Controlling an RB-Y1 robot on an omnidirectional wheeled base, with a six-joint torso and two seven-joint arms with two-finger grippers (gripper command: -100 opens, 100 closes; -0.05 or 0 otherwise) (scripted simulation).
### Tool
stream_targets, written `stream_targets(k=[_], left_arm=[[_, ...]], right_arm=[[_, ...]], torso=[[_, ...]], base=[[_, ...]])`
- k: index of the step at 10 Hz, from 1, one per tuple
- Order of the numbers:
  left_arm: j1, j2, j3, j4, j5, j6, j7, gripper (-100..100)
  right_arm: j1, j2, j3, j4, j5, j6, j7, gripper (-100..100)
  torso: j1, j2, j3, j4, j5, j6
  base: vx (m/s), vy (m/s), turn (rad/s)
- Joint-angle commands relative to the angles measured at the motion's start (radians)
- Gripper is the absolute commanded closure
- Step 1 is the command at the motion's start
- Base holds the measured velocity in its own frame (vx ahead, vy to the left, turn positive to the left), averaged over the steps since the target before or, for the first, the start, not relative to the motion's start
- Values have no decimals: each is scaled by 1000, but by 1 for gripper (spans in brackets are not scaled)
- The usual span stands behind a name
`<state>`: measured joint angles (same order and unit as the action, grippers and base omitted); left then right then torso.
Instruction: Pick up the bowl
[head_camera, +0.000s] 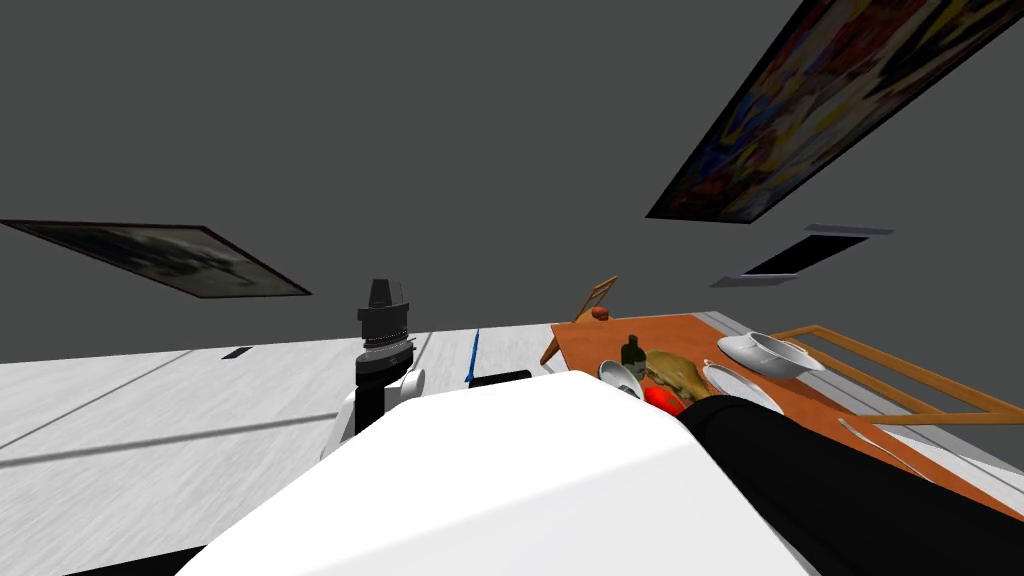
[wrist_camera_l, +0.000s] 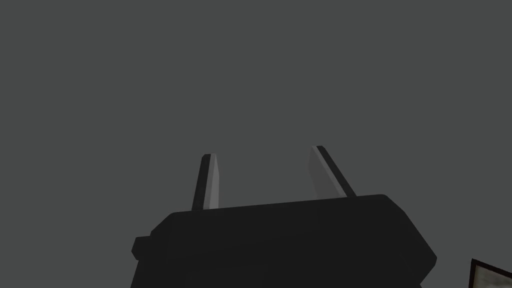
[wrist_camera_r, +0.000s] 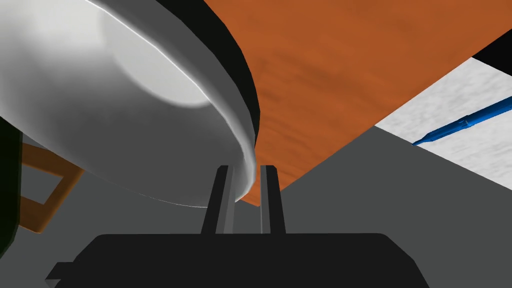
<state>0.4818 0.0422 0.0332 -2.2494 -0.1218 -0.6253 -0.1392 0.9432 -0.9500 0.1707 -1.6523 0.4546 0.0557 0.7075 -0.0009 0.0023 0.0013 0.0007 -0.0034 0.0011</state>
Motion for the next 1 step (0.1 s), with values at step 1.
stream_targets(k=[1], left_arm=[[0,0,0,0,0,0,0,0]], right_arm=[[0,0,0,0,0,0,0,0]], torso=[[0,0,0,0,0,0]], base=[[0,0,0]])
